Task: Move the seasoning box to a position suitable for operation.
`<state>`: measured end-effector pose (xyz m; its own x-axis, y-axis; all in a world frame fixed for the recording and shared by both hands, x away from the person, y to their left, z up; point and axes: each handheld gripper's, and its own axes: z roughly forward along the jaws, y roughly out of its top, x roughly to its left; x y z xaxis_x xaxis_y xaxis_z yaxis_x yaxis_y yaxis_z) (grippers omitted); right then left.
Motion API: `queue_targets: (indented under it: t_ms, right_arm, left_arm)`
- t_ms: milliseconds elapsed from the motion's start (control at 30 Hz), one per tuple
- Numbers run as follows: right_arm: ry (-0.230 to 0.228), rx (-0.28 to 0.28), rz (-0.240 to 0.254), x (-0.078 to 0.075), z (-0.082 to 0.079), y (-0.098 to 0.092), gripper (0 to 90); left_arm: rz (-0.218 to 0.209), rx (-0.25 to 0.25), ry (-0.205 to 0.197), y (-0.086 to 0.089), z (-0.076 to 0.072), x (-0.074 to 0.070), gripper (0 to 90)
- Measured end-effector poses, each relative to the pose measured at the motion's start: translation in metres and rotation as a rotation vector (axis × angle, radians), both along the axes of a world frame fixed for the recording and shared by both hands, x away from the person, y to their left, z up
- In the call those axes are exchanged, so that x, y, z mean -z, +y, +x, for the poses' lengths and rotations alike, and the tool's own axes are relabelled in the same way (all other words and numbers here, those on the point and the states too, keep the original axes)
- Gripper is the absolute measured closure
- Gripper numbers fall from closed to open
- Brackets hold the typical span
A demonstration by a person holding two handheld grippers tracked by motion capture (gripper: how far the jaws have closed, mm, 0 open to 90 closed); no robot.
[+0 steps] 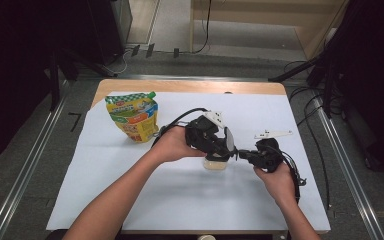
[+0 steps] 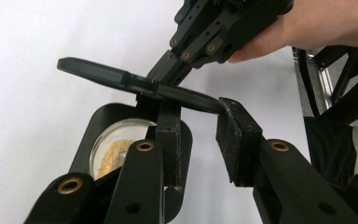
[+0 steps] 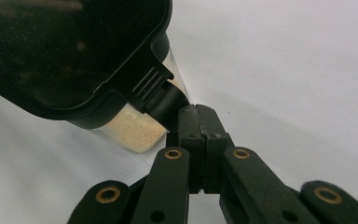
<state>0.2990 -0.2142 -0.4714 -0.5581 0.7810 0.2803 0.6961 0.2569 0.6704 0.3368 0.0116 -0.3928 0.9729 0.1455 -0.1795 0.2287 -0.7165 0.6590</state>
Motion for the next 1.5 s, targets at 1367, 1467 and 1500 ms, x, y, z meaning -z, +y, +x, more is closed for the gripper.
queue_targets:
  t_ms: [1367, 1467, 1500]
  right_arm:
    - [-0.005, -0.005, 0.033, -0.007, -0.014, -0.007, 87.7]
    - [-0.015, -0.019, 0.042, -0.01, -0.023, -0.005, 85.2]
    - [-0.021, -0.024, 0.035, -0.011, -0.026, -0.004, 84.3]
  left_arm:
    - [-0.05, -0.049, 0.072, -0.003, 0.005, -0.005, 65.8]
    - [-0.047, -0.068, 0.075, 0.006, 0.004, -0.006, 65.1]
    - [-0.045, -0.066, 0.073, 0.008, 0.004, -0.006, 64.3]
